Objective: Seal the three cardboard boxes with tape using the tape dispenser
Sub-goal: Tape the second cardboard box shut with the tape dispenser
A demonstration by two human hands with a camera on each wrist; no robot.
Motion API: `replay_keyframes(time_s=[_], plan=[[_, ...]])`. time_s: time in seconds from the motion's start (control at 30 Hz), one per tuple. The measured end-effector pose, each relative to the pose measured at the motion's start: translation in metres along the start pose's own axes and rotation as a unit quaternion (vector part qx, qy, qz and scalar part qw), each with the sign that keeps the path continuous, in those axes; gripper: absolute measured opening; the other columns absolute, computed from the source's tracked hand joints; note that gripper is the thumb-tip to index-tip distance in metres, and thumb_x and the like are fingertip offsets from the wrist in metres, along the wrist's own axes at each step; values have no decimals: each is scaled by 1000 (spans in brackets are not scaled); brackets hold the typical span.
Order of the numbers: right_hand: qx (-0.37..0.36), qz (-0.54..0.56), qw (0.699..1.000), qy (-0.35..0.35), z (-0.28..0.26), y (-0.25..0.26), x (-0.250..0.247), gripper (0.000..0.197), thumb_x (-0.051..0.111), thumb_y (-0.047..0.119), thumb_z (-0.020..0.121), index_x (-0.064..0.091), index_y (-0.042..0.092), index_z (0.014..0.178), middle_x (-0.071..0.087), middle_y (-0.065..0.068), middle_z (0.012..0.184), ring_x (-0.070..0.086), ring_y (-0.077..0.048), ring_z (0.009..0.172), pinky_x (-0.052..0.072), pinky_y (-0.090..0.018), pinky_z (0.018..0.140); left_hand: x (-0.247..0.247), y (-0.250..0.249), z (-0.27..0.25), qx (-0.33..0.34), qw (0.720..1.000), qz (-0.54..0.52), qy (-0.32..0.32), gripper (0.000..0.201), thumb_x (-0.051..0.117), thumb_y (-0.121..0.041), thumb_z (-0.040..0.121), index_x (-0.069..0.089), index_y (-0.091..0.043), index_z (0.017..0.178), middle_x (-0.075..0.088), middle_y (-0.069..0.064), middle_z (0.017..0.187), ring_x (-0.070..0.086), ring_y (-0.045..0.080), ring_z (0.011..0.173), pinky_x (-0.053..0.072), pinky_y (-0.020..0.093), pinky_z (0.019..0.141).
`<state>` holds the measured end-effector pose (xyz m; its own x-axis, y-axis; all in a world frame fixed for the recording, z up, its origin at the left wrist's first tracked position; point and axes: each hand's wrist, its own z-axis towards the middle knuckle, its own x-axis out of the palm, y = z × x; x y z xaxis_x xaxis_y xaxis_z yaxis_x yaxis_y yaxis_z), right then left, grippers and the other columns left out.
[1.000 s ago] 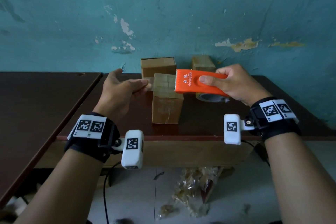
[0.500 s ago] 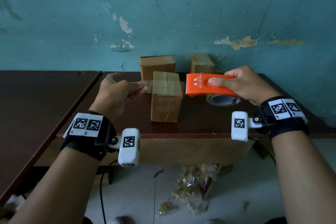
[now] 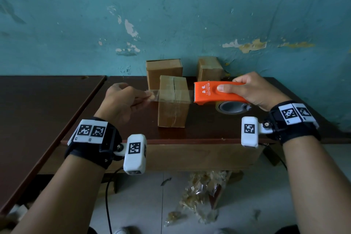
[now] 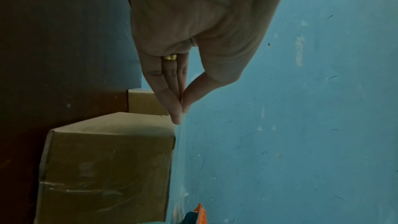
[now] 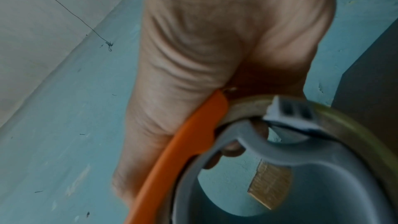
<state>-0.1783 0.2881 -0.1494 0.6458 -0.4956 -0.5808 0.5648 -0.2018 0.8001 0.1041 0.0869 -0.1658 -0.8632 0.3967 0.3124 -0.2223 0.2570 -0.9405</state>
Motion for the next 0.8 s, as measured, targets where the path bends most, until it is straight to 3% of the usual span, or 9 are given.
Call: replay_keyframes(time_s=[0.13,0.2,0.37,0.53,0.7,0.8], plan=[[4,2,1000,5,0,-3,-1,75,84,63,68,75,-7,92,73,-27,78,67,-27,59,51,-29,50,-1,3,1,-8,1000,-6,-4,97,75,18,84,21,-4,162,80,22,85,81,23,75,64,30,64],[8,4,1000,7,0,-4,-2,77,84,64,67,74,-8,93,72,-30,80,67,-27,60,50,-27,48,-1,4,1,-12,1000,-6,-3,98,75,17,84,21,-4,162,80,21,84,81,22,75,64,30,64],[10,2,1000,0,-1,-7,-3,90,85,73,58,72,-9,90,68,-19,70,62,-22,53,44,-20,42,0,6,-1,-18,1000,-4,-2,97,76,15,84,22,-5,162,80,21,86,81,24,80,64,30,66],[13,10,1000,5,0,-7,2,77,81,63,67,71,-10,88,66,-14,64,61,-17,48,44,-21,42,-1,5,2,-17,1000,-7,-6,99,77,16,83,22,-3,162,80,23,88,81,24,82,65,31,69],[24,5,1000,11,2,-9,5,64,83,55,80,72,-8,88,66,-12,64,61,-16,46,45,-22,41,-4,5,5,-11,1000,0,-5,82,78,14,83,35,6,153,79,23,87,81,25,82,63,28,65],[27,8,999,20,5,-10,7,79,87,66,66,73,-8,86,67,-16,65,63,-24,50,48,-27,44,-7,8,8,-14,1000,4,-7,83,79,13,83,36,8,154,79,24,91,81,28,89,63,28,66]])
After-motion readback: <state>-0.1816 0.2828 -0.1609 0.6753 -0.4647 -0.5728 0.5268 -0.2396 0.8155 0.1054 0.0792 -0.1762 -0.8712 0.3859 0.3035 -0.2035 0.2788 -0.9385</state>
